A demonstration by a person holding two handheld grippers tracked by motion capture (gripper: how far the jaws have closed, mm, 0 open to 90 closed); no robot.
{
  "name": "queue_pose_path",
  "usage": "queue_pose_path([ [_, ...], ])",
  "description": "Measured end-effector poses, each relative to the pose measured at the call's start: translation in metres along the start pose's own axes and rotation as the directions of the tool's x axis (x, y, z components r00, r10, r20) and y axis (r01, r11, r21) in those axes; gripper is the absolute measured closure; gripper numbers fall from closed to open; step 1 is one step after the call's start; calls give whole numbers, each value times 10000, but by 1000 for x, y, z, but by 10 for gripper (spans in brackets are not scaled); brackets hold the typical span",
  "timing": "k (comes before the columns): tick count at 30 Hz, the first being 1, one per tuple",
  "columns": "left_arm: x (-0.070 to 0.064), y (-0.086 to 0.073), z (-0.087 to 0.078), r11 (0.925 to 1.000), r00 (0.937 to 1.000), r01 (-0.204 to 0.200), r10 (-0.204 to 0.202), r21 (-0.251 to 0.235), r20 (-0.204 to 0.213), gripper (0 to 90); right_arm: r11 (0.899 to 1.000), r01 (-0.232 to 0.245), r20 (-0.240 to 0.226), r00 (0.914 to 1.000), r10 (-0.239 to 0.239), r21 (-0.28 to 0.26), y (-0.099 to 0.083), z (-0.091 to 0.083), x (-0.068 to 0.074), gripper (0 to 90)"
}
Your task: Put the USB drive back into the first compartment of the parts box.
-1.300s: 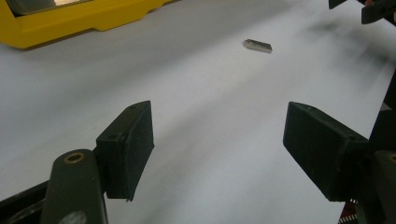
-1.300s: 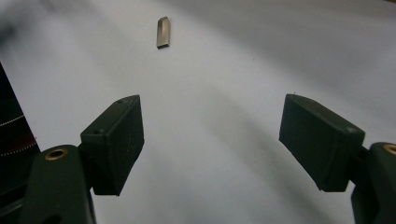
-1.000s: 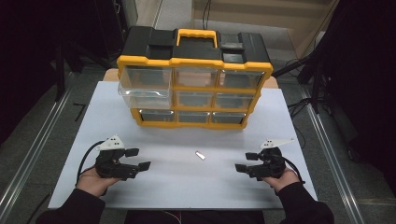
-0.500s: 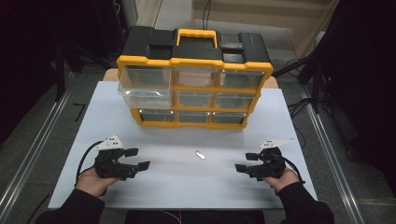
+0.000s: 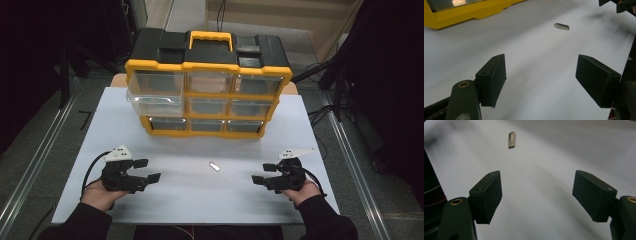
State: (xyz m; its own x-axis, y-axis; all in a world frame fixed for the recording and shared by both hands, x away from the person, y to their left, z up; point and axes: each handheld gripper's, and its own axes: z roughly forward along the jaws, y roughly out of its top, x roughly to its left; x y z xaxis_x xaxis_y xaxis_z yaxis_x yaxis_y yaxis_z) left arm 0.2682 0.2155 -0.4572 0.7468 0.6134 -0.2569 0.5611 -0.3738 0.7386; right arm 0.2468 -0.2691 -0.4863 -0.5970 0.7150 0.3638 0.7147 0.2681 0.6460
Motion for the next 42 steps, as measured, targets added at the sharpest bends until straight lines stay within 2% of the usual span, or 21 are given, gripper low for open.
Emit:
queue_pose_path([
  [16, 0, 0, 0, 10000, 10000, 45, -45, 30, 36, 254, 10000, 95, -16, 10000, -95, -16, 2, 0, 1, 218],
  [30, 1, 0, -1, 10000, 10000, 27, -27, -22, -15, 254, 9988, 474, -324, 9984, -471, 85, 17, 6, 6, 218],
  [42, 1, 0, -1, 10000, 10000, 22, -22, 30, 24, 253, 9966, 823, -368, 9960, -820, 81, 31, 11, 12, 218],
])
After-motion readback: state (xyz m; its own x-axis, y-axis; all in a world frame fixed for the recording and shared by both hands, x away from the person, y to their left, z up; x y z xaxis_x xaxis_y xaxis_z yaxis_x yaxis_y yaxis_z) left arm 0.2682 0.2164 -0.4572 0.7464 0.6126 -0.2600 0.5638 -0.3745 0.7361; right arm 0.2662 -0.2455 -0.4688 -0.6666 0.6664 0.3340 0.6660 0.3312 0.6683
